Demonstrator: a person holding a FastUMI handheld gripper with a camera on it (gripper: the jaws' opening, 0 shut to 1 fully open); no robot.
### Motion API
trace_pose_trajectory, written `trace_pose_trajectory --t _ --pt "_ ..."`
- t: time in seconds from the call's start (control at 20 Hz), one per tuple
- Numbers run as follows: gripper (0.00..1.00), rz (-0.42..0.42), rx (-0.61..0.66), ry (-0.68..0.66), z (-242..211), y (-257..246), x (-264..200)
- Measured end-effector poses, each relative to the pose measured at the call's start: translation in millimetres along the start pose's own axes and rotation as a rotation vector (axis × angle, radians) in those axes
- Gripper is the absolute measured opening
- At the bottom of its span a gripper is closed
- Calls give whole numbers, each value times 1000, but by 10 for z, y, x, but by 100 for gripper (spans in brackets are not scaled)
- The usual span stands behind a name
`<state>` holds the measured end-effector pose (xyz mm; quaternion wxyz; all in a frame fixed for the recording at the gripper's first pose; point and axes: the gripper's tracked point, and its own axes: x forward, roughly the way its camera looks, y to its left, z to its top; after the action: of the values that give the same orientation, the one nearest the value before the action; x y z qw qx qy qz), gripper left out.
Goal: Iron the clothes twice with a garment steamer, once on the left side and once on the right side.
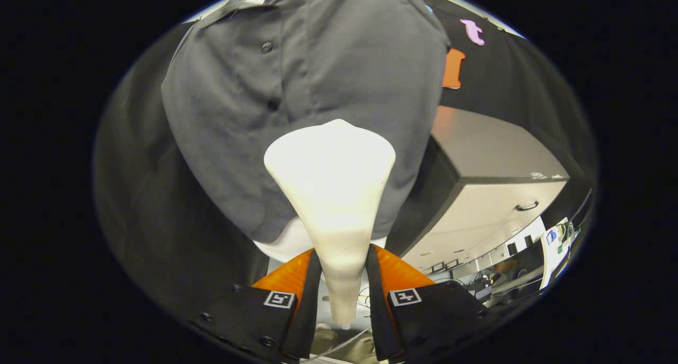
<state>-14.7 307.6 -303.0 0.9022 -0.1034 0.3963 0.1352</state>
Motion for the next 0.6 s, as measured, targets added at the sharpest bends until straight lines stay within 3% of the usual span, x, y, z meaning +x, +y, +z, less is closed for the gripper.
trace_pose_trajectory --t 0.6 --pt "51 120 -36 -262 1326 -692 -757"
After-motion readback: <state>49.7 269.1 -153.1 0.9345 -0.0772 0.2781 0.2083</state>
